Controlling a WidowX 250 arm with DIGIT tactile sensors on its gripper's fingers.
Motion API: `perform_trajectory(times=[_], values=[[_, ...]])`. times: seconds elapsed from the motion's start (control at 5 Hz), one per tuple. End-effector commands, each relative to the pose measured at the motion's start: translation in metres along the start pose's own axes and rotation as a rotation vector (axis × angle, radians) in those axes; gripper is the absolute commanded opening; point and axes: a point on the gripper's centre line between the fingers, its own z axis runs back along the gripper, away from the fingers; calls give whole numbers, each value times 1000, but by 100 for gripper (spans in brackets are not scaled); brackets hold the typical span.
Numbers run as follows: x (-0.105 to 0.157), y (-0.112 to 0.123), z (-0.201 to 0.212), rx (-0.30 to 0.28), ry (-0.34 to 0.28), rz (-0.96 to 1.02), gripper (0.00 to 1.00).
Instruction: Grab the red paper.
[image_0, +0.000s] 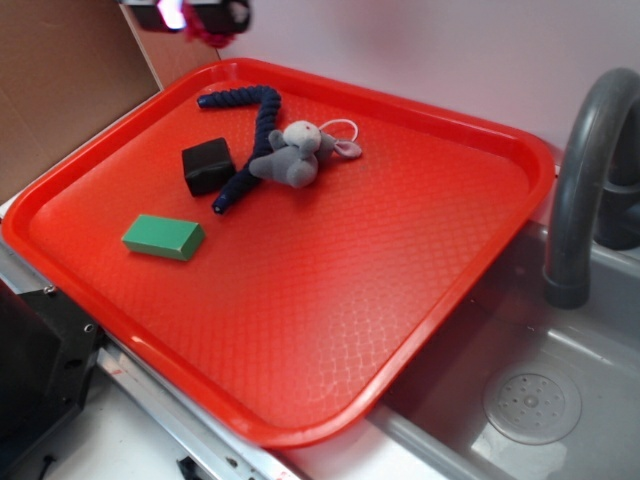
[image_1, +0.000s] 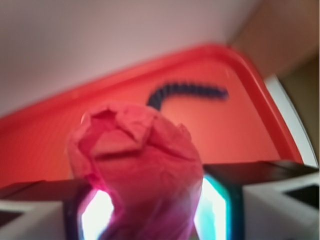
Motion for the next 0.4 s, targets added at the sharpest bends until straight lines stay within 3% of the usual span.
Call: perform_trajectory(times=[0.0, 0.2], values=[[-25, 8, 17, 18, -36, -55, 0], [-22, 7, 8, 55, -40, -100, 0]])
